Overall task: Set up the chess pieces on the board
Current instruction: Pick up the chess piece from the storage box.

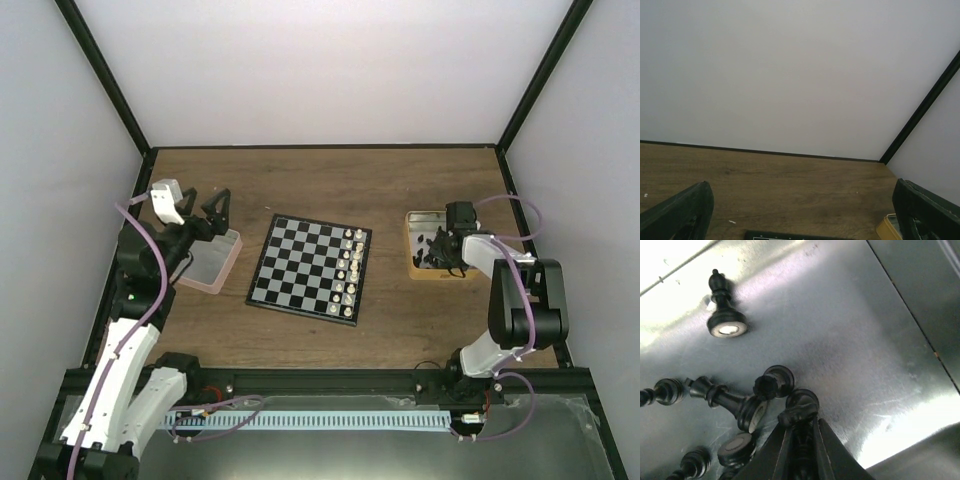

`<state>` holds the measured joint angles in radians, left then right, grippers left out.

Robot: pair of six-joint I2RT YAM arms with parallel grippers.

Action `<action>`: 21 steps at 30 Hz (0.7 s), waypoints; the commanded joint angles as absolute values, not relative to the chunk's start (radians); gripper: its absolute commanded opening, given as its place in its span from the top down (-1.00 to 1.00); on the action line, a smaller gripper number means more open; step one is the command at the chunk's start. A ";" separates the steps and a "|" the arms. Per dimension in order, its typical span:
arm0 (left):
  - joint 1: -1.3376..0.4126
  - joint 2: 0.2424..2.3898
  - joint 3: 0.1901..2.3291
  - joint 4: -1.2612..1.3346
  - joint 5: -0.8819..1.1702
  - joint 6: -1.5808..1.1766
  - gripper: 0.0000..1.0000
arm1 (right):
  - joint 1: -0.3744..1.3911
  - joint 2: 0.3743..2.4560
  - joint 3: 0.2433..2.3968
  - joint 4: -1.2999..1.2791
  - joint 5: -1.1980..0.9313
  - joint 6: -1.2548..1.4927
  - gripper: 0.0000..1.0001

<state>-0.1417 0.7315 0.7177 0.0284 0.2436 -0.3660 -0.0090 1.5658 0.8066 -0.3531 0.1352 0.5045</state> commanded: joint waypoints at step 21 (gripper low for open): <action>-0.135 0.761 0.699 0.063 0.245 -0.379 -1.00 | 0.096 1.350 0.967 -0.385 -0.055 0.430 0.90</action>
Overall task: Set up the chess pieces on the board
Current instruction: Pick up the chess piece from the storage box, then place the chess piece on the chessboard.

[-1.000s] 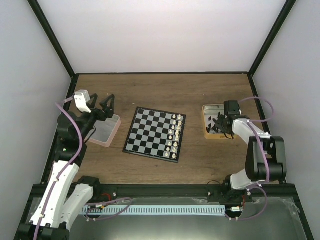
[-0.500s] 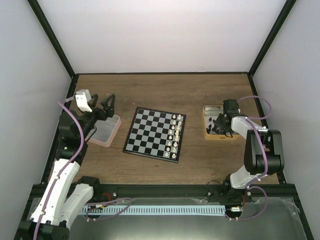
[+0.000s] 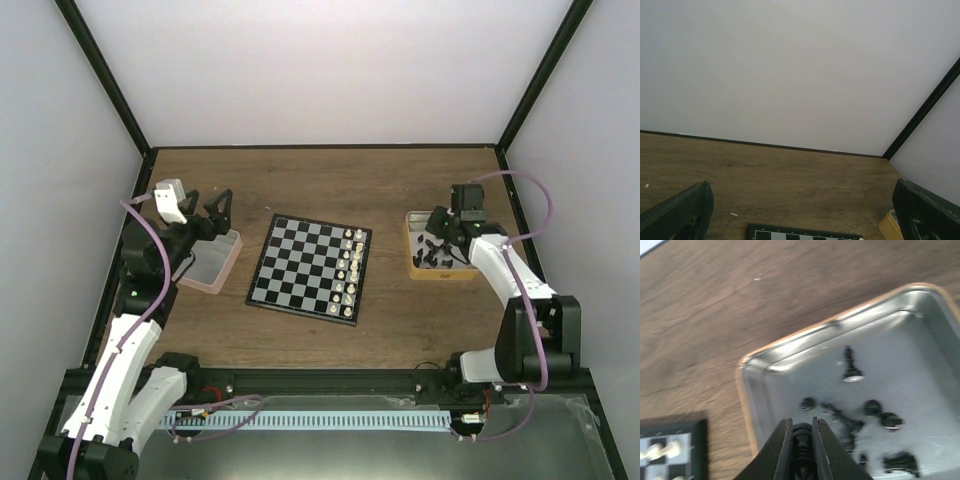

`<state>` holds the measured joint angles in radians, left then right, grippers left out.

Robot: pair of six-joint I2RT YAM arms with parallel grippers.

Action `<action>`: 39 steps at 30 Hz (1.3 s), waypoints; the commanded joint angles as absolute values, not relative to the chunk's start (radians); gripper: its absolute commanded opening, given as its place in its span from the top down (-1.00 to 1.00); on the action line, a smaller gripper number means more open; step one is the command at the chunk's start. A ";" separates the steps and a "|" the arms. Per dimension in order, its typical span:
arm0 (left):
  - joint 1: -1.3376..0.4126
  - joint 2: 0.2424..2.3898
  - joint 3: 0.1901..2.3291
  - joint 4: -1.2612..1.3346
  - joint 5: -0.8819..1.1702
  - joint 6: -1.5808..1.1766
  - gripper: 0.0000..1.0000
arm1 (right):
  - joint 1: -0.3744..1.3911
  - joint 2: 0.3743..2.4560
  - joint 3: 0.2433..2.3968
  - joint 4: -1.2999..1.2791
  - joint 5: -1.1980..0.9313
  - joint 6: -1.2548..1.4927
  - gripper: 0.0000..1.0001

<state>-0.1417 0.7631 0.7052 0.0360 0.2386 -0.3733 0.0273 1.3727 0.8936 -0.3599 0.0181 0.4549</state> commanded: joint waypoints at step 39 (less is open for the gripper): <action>-0.123 0.603 0.720 -0.061 -0.037 -0.356 -1.00 | 0.936 1.961 1.486 -0.542 0.098 0.451 0.25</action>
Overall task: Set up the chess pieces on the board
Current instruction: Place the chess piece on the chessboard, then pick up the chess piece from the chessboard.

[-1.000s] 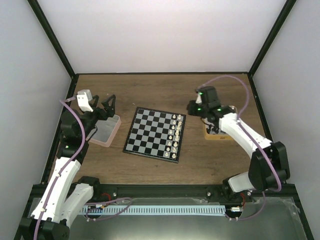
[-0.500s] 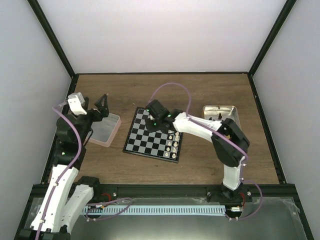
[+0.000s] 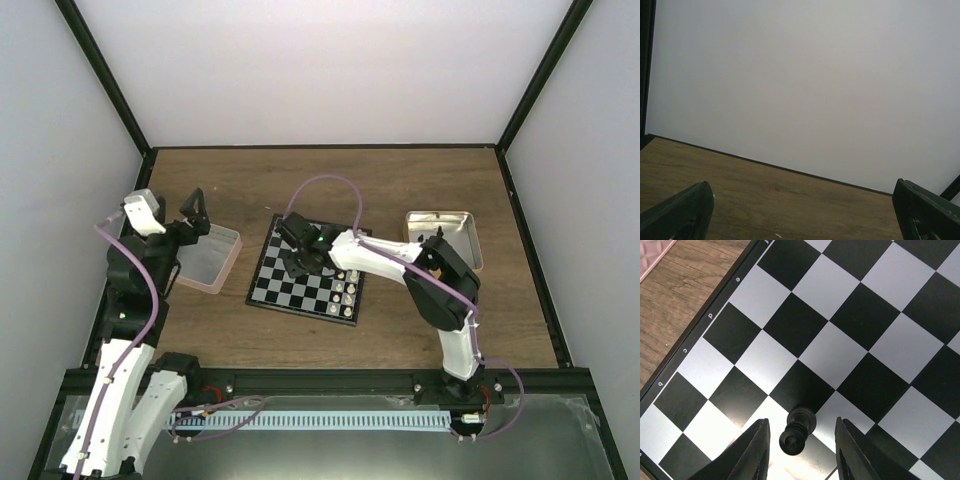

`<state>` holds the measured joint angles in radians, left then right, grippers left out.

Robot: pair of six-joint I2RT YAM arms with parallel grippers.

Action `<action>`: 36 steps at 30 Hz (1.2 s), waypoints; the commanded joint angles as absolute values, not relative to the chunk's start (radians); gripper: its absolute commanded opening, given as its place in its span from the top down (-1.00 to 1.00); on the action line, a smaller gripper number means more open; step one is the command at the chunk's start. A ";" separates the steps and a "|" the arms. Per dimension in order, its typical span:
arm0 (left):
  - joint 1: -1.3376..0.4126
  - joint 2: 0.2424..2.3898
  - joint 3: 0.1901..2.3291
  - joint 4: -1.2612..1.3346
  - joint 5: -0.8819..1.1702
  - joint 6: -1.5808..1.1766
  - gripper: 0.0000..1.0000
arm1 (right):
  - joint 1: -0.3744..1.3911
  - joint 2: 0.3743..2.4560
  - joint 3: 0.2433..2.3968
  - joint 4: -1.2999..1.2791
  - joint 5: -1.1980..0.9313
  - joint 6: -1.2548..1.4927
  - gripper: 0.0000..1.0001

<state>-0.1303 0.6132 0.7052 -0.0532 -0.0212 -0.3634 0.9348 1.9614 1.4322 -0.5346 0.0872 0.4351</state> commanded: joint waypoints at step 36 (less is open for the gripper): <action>-0.123 0.607 0.717 -0.067 -0.054 -0.356 -1.00 | 0.943 2.081 1.596 -0.499 0.075 0.434 0.82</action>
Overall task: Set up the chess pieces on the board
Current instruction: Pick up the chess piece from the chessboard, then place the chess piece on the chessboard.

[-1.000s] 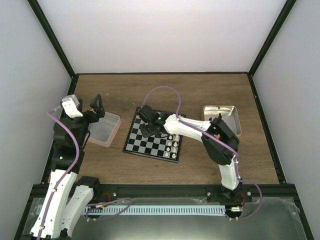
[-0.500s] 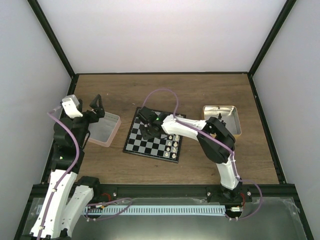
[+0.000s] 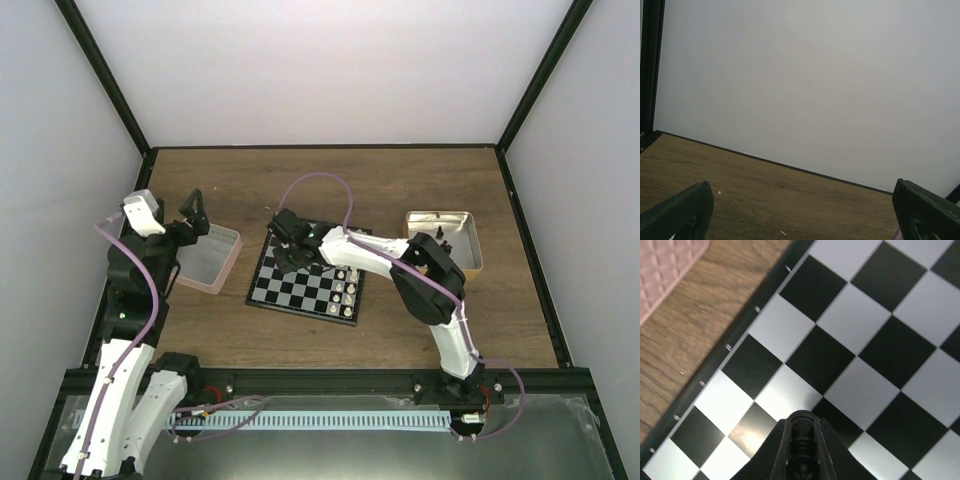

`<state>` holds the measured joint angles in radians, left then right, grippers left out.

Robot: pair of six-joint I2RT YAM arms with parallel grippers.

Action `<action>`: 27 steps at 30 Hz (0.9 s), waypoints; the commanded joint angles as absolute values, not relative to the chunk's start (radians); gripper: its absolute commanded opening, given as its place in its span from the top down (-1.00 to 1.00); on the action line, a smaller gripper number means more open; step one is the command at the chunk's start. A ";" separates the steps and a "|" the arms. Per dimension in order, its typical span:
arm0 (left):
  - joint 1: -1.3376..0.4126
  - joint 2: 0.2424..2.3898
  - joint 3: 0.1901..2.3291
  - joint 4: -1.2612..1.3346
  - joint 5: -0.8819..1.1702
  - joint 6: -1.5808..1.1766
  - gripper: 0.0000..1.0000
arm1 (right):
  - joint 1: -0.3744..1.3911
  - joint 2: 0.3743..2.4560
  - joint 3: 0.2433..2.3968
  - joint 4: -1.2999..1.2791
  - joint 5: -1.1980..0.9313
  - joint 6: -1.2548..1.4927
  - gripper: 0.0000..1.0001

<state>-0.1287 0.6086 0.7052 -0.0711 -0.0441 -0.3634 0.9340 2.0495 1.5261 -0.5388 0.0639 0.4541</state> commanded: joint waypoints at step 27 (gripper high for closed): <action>-0.123 0.606 0.717 -0.075 -0.080 -0.357 -1.00 | 0.976 2.229 1.740 -0.496 0.031 0.425 0.74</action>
